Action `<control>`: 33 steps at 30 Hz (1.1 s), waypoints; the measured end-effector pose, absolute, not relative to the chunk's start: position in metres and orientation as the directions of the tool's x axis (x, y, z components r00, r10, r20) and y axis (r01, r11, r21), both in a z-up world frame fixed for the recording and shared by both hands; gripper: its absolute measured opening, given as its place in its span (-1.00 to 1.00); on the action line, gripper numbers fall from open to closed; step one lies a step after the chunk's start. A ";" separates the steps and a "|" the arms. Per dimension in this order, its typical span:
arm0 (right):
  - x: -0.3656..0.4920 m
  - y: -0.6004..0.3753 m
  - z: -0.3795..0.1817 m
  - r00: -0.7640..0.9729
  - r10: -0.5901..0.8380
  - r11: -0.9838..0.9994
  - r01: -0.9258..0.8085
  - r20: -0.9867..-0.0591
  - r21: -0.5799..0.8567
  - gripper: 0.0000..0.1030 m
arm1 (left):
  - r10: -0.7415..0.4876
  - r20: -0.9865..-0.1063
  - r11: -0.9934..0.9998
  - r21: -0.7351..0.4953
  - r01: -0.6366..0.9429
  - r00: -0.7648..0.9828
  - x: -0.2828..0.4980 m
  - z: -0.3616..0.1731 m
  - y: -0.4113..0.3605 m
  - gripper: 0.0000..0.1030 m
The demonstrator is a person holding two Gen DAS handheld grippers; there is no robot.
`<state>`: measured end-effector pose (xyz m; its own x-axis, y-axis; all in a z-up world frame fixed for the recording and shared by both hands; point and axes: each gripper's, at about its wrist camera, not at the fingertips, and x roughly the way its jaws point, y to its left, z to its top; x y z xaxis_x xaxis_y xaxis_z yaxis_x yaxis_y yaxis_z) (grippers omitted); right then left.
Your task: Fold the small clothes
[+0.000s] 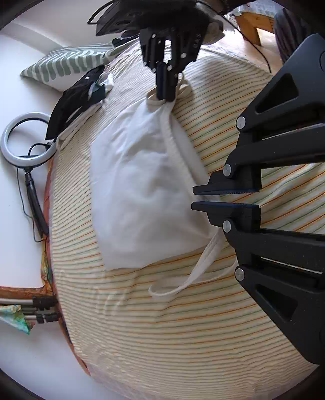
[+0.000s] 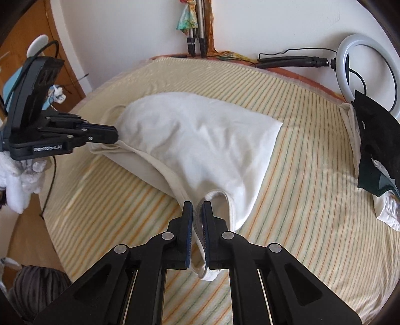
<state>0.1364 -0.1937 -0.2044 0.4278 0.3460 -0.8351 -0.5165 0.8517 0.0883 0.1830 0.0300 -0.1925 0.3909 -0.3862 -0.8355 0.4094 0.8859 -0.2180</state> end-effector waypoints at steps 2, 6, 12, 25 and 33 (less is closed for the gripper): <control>0.133 -0.201 -0.207 0.421 0.334 0.855 -0.511 -0.844 0.084 -0.87 | -0.387 -0.847 0.878 -0.218 0.426 0.365 0.168 -0.197 0.032 -0.95; 0.125 -0.212 -0.204 0.399 0.329 0.850 -0.521 -0.856 0.084 -0.87 | -0.370 -0.860 0.876 -0.197 0.440 0.351 0.147 -0.197 0.038 -0.95; 0.134 -0.246 -0.170 0.403 0.525 0.815 -0.493 -0.750 0.305 -0.52 | -0.355 -0.774 0.901 -0.132 0.414 0.524 0.151 -0.155 0.049 -0.95; 0.248 -0.281 -0.216 0.403 0.600 0.791 -0.172 -0.691 0.587 -0.16 | -0.397 -0.828 0.859 -0.181 0.480 0.397 0.172 -0.198 0.038 -0.87; 0.268 -0.280 -0.226 0.382 0.639 0.756 -0.146 -0.668 0.638 -0.51 | -0.451 -0.744 0.891 -0.350 0.287 0.493 0.208 -0.157 0.100 -0.27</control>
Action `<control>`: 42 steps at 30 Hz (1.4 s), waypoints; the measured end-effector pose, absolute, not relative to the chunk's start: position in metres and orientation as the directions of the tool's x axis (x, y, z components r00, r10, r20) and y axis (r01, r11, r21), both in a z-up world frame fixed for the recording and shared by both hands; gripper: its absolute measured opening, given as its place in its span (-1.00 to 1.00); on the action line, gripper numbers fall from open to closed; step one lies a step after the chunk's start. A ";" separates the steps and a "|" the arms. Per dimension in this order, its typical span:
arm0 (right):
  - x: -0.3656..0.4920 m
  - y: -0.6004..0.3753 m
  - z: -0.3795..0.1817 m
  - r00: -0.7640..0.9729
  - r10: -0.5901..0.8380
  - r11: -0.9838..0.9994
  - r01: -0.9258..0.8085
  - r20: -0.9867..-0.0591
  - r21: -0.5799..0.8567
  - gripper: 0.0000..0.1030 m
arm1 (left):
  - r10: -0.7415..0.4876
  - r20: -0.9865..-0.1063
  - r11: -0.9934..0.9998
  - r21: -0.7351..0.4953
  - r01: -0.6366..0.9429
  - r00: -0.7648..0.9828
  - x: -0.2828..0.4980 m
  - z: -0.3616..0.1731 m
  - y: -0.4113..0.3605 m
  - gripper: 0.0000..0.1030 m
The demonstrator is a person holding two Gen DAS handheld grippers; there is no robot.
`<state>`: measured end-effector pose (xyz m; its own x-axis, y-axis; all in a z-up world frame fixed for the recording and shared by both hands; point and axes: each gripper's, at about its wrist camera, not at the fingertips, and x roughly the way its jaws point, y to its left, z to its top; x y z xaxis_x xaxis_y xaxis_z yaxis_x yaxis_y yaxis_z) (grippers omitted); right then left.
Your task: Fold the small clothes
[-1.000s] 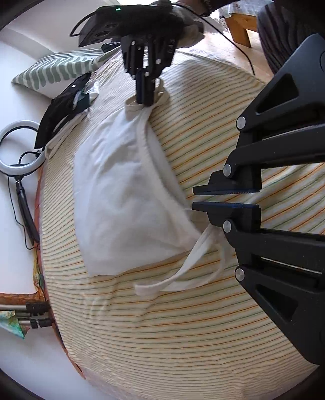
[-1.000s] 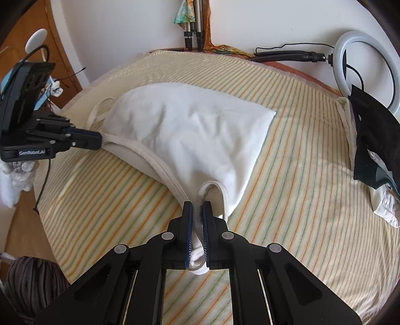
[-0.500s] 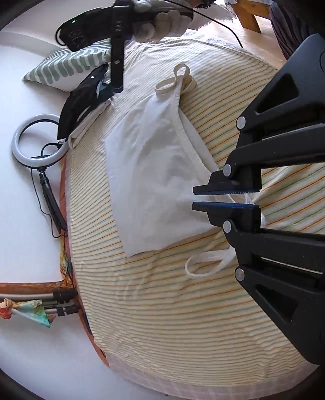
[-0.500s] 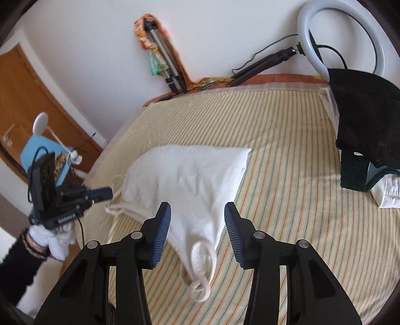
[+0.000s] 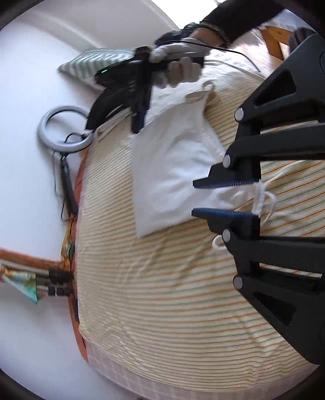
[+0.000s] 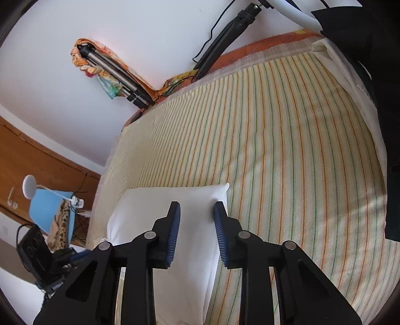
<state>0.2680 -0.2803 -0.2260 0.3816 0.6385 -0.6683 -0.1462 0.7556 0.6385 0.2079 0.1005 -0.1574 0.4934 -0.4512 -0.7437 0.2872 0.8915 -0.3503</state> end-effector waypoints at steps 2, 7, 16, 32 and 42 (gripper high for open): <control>0.271 -0.279 -0.228 0.380 0.653 0.740 -0.137 -0.655 0.658 -0.51 | -0.505 -0.730 0.860 -0.470 0.197 0.460 0.235 -0.166 0.116 0.14; 0.276 -0.279 -0.229 0.369 0.663 0.733 -0.139 -0.651 0.666 -0.51 | -0.559 -0.729 0.816 -0.568 0.106 0.396 0.281 -0.191 0.112 0.13; 0.287 -0.279 -0.231 0.386 0.649 0.743 -0.132 -0.656 0.656 -0.95 | -0.556 -0.700 0.806 -0.586 0.084 0.448 0.290 -0.205 0.096 -0.99; 0.230 -0.239 -0.168 0.527 0.458 0.885 -0.347 -0.716 0.311 -0.88 | -0.370 -0.710 0.929 -0.267 0.257 0.600 0.235 -0.162 0.067 -1.00; 0.188 -0.199 -0.211 0.436 0.426 0.864 -0.454 -0.793 0.215 -0.88 | -0.316 -0.818 0.940 -0.199 0.277 0.480 0.230 -0.203 0.048 -0.94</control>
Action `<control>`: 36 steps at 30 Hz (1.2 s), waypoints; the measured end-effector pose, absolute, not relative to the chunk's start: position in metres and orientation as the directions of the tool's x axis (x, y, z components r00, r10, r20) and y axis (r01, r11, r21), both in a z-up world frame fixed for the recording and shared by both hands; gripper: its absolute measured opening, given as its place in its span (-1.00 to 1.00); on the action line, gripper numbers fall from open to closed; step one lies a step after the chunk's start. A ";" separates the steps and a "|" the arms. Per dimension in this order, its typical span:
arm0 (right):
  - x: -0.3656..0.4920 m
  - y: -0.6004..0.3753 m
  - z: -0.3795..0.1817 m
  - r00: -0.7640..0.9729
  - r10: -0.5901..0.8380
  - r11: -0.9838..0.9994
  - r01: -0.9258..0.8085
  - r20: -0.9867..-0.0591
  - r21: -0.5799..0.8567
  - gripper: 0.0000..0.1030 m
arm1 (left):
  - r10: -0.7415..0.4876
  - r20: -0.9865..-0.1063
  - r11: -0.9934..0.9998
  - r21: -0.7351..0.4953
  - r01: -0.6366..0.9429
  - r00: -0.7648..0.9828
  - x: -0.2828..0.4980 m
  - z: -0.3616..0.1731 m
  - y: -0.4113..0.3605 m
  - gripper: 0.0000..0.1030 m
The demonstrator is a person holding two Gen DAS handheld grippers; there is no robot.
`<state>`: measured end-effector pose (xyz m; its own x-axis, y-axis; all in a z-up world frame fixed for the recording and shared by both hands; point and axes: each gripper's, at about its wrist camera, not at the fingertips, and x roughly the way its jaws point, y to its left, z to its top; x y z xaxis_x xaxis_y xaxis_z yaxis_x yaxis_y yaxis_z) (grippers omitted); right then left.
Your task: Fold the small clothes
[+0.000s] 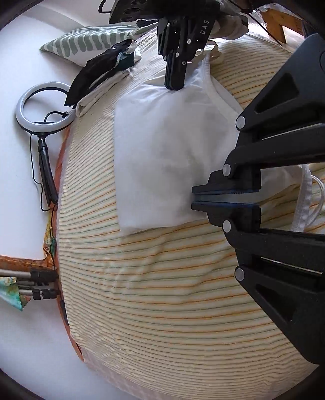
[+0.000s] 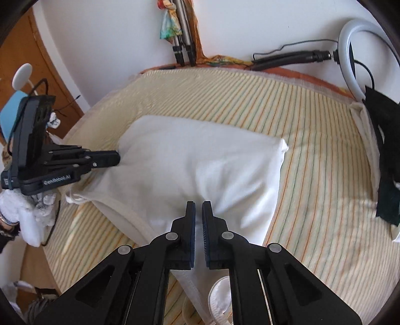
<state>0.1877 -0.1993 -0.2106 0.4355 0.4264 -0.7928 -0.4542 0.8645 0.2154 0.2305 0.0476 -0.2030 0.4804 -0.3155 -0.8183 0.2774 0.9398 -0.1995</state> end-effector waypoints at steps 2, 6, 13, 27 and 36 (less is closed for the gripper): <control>0.184 -0.204 -0.207 0.430 0.429 0.865 -0.450 -0.795 0.224 -0.88 | -0.322 -0.821 0.937 -0.203 0.285 0.472 0.219 -0.197 0.052 -0.94; 0.164 -0.209 -0.202 0.411 0.423 0.858 -0.469 -0.808 0.210 -0.88 | -0.328 -0.836 0.921 -0.180 0.345 0.440 0.179 -0.194 0.052 -0.94; 0.118 -0.230 -0.206 0.305 0.450 0.838 -0.470 -0.839 0.278 -0.87 | -0.341 -0.858 0.918 -0.216 0.331 0.384 0.130 -0.195 0.075 -0.94; 0.161 -0.297 -0.176 0.427 0.586 0.811 -0.304 -0.689 0.500 -0.39 | -0.518 -0.704 0.838 -0.532 0.122 0.486 0.197 -0.164 0.118 -0.17; 0.209 -0.293 -0.221 0.357 0.651 0.753 -0.191 -0.670 0.630 -0.39 | -0.600 -0.690 0.763 -0.646 0.030 0.404 0.242 -0.206 0.111 -0.17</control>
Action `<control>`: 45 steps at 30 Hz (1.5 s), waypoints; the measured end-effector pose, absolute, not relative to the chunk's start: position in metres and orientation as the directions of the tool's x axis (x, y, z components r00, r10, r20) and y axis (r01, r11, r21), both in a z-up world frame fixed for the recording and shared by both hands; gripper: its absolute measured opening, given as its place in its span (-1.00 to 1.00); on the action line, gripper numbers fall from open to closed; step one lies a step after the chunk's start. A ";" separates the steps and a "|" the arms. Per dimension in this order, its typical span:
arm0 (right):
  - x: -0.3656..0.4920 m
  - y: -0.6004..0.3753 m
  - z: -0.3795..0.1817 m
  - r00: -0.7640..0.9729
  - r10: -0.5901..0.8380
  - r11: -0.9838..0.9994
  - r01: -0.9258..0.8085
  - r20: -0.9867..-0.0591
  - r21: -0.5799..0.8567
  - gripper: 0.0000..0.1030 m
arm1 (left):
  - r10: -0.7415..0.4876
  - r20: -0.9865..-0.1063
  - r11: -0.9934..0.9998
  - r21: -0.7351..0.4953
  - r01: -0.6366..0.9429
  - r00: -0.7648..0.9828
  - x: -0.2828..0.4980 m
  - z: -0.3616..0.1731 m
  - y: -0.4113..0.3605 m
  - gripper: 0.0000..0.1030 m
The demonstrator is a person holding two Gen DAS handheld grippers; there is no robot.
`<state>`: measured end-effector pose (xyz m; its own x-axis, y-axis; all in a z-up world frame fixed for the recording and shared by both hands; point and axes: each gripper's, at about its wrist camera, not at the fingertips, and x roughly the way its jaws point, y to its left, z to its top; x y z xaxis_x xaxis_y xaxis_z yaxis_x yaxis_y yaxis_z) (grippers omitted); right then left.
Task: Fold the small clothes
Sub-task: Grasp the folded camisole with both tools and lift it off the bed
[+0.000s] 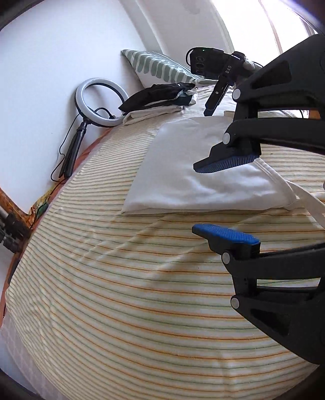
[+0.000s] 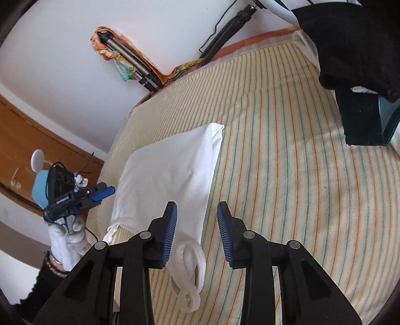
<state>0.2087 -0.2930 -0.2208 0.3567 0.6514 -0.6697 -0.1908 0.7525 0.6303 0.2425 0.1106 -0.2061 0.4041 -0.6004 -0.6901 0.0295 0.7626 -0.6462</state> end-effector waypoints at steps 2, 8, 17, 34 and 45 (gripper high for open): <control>0.214 -0.291 -0.227 0.347 0.663 0.742 -0.181 -0.664 0.646 -0.39 | -0.595 -0.701 0.771 -0.636 0.034 0.393 0.248 -0.211 0.105 -0.17; 0.222 -0.288 -0.232 0.338 0.702 0.699 -0.162 -0.626 0.696 -0.38 | -0.611 -0.692 0.763 -0.645 0.052 0.385 0.255 -0.218 0.095 -0.17; 0.227 -0.262 -0.224 0.333 0.659 0.750 -0.219 -0.675 0.624 -0.66 | -0.579 -0.722 0.801 -0.591 0.097 0.380 0.263 -0.215 0.073 -0.77; 0.185 -0.234 -0.160 0.485 0.499 0.861 -0.370 -0.718 0.348 -0.89 | -0.486 -0.706 0.869 -0.454 0.197 0.516 0.230 -0.160 0.059 -0.86; 0.170 -0.268 -0.120 0.566 0.467 0.881 -0.367 -0.679 0.300 -0.89 | -0.492 -0.664 0.870 -0.398 0.291 0.563 0.222 -0.109 0.015 -0.86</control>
